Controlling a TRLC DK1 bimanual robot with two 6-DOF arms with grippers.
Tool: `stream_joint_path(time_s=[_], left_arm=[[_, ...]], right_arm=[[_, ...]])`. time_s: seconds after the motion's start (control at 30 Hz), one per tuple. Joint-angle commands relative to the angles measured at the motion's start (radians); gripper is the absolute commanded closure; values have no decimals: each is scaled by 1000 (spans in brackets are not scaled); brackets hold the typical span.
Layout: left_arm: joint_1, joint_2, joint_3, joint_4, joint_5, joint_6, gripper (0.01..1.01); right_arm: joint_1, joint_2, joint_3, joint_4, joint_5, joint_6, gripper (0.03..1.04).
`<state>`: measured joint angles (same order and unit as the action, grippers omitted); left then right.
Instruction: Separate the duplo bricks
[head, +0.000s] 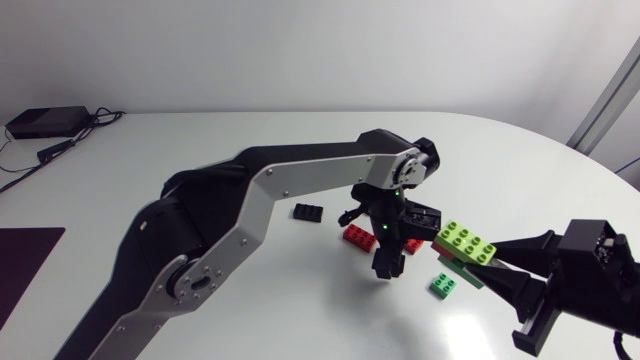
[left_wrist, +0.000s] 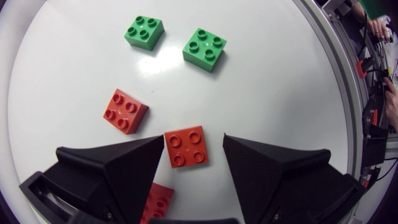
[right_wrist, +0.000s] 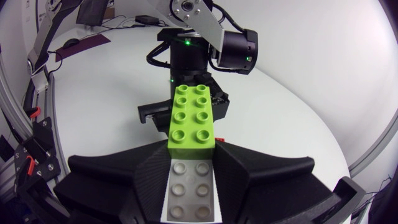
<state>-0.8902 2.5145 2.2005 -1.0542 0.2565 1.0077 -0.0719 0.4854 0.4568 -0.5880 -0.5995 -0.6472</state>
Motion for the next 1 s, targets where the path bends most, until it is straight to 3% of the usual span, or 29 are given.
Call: stream_joint_path(time_s=[0.0, 0.2, 0.4, 0.5, 0.7, 0.97], left_arm=[[16, -19, 24, -23, -2, -17, 302], [51, -118, -35, -20, -2, -17, 313], [39, -212, -168, -10, 10, -12, 700], [20, -221, -213, -4, 21, -9, 823], [8, -189, -179, -15, 72, -27, 839], [-9, -118, -165, -38, 41, -38, 848]], right_arm=[[4, -10, 26, -16, -6, 1, 775], [14, -13, 25, -16, -11, 0, 774], [17, -10, 26, -15, -11, -3, 774], [20, -7, 26, -13, -11, -3, 774], [18, -10, 19, -13, -11, -8, 774], [15, -10, 17, -13, -14, -9, 772]])
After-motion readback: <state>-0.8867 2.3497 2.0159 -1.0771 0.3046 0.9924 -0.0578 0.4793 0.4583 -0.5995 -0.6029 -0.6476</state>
